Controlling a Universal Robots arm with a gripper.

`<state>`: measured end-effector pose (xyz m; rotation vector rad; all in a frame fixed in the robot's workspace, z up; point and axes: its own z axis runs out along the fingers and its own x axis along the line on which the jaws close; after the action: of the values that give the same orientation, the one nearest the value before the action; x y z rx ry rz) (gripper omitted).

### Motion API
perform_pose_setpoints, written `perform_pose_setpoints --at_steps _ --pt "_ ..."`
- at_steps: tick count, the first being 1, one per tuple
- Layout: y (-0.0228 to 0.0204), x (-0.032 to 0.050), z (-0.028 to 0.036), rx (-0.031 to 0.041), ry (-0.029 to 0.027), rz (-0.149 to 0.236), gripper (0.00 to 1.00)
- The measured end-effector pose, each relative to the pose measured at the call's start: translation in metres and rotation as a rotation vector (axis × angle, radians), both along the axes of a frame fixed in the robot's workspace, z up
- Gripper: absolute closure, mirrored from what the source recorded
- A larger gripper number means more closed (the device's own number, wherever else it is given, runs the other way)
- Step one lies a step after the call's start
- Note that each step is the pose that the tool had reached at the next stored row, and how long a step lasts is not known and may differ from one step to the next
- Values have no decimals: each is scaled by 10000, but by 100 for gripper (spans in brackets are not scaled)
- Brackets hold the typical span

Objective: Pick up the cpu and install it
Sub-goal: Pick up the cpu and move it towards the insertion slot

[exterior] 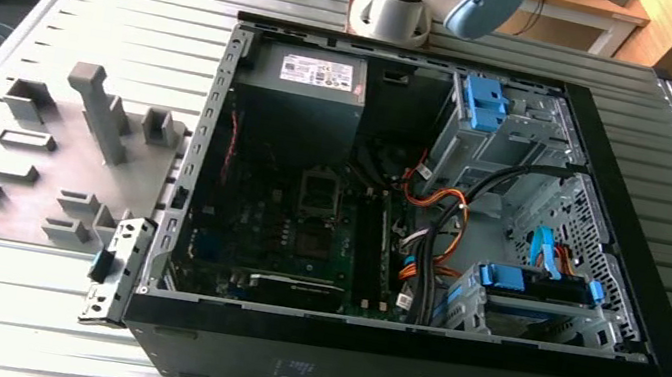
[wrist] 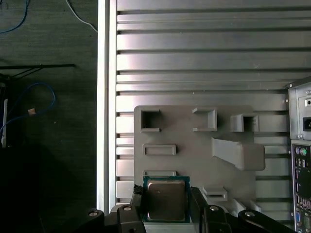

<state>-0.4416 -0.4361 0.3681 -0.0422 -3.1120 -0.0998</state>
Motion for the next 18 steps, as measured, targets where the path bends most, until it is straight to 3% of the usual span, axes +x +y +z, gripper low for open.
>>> perform_pose_setpoints --at_steps 10,18 --pt "0 54 0 0 0 0 53" --pt "0 175 0 0 3 0 53"
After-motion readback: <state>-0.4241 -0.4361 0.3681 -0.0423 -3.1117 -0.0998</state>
